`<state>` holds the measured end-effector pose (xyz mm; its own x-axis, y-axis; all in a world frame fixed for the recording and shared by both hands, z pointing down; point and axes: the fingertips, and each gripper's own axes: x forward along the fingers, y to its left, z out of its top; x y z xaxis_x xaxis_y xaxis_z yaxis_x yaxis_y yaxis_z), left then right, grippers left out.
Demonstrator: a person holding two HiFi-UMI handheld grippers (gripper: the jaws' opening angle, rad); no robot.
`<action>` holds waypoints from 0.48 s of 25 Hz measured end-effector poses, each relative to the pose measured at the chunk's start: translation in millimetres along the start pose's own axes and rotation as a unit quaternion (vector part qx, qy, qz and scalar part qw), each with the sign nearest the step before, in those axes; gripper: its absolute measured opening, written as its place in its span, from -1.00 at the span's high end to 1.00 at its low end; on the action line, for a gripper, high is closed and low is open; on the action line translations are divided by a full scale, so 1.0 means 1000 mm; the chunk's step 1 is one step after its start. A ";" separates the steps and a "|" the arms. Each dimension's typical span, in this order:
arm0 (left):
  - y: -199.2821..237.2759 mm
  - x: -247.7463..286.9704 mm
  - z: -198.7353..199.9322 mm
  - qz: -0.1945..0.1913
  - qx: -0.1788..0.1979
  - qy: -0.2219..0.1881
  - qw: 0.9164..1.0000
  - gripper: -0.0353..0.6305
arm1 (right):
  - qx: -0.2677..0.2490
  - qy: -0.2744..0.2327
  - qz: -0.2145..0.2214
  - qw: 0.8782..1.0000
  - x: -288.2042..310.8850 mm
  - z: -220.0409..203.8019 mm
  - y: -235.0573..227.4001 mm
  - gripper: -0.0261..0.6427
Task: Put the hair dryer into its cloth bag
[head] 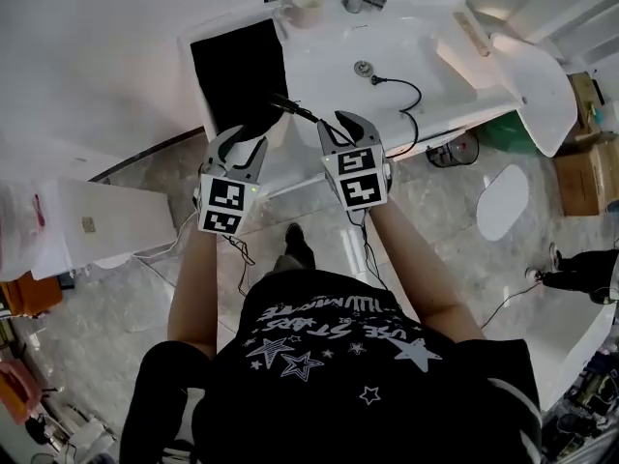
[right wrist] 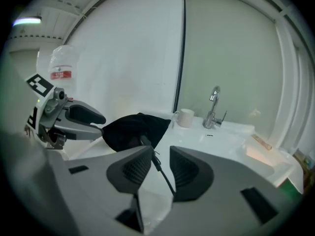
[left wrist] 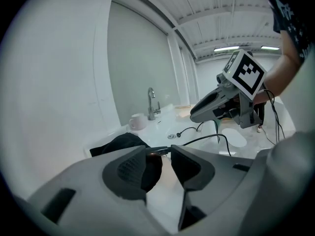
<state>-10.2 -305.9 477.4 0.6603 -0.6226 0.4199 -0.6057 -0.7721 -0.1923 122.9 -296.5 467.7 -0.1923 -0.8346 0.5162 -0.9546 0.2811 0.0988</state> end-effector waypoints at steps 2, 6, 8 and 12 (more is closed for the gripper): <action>-0.008 -0.007 0.005 0.003 -0.002 -0.006 1.000 0.41 | 0.008 -0.009 -0.005 1.000 -0.018 -0.003 -0.002 0.59; -0.033 -0.027 0.012 0.008 -0.008 -0.019 1.000 0.56 | 0.020 -0.028 -0.018 0.999 -0.058 -0.013 0.000 0.73; -0.048 -0.039 0.012 0.011 -0.010 -0.021 1.000 0.72 | 0.021 -0.032 -0.023 0.999 -0.078 -0.020 0.005 0.81; -0.082 -0.070 0.012 0.010 -0.010 -0.025 1.000 0.86 | 0.024 -0.039 -0.027 0.999 -0.118 -0.039 0.017 0.90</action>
<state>-1.4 -200.3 453.2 0.6694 -0.6439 0.3704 -0.6277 -0.7570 -0.1816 138.2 -174.5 441.8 -0.1554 -0.8826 0.4437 -0.9734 0.2134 0.0837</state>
